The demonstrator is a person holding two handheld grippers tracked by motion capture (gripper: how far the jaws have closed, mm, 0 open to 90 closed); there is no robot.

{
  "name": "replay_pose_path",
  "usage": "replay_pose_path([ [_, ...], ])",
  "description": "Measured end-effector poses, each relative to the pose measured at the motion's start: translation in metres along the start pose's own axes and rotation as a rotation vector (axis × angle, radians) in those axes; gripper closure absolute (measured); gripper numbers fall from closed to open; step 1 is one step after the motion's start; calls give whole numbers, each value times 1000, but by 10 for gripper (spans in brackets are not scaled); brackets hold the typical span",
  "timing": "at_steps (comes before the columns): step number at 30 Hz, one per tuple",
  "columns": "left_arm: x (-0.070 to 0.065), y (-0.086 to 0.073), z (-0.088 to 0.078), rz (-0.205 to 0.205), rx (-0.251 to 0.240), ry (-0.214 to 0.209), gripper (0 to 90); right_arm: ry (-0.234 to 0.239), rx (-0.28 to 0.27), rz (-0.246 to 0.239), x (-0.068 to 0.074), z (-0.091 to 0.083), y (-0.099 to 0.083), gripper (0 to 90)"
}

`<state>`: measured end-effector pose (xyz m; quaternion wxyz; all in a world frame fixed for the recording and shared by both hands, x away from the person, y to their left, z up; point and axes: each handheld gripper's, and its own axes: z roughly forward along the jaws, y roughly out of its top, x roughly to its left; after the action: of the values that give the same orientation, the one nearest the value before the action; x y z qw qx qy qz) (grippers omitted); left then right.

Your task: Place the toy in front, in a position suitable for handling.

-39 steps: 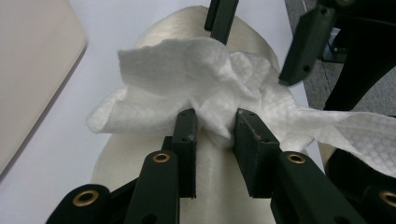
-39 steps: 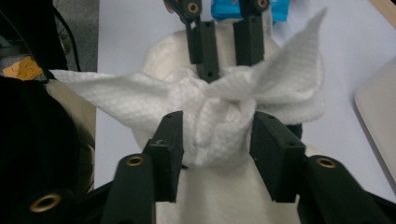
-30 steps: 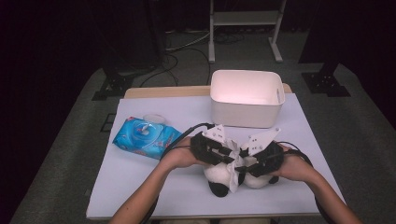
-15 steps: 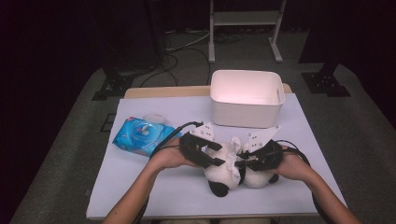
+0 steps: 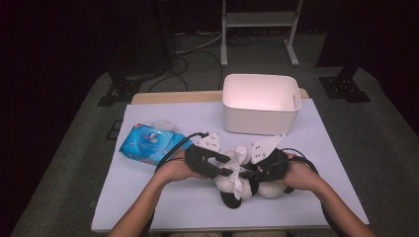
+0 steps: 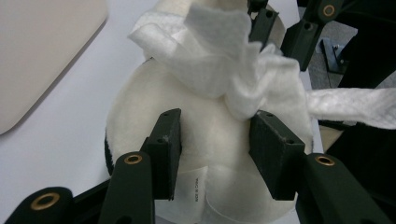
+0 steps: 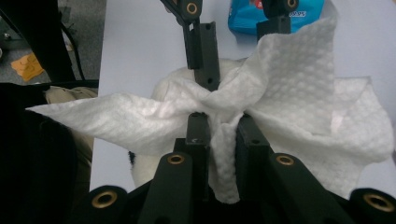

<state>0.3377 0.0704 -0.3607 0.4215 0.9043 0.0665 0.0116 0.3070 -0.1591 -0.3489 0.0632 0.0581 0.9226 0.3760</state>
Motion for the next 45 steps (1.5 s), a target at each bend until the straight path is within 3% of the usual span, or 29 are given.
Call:
replay_pose_path([
  [7,0,-3,0,-13,-18,-6,543,-41,40,27,-4,-19,-15,773],
  [15,1,0,0,-12,-5,-5,542,-116,48,101,-25,-44,-34,773],
  [23,1,3,-1,-14,10,-11,515,-60,37,157,-28,-35,-43,770],
  [30,4,5,0,-70,25,3,328,-36,32,180,-23,-31,-47,774],
  [37,6,8,4,-94,56,22,203,-35,38,164,-14,-27,-45,781],
  [45,5,18,9,-82,68,1,182,-36,47,137,-2,-28,-46,784],
])
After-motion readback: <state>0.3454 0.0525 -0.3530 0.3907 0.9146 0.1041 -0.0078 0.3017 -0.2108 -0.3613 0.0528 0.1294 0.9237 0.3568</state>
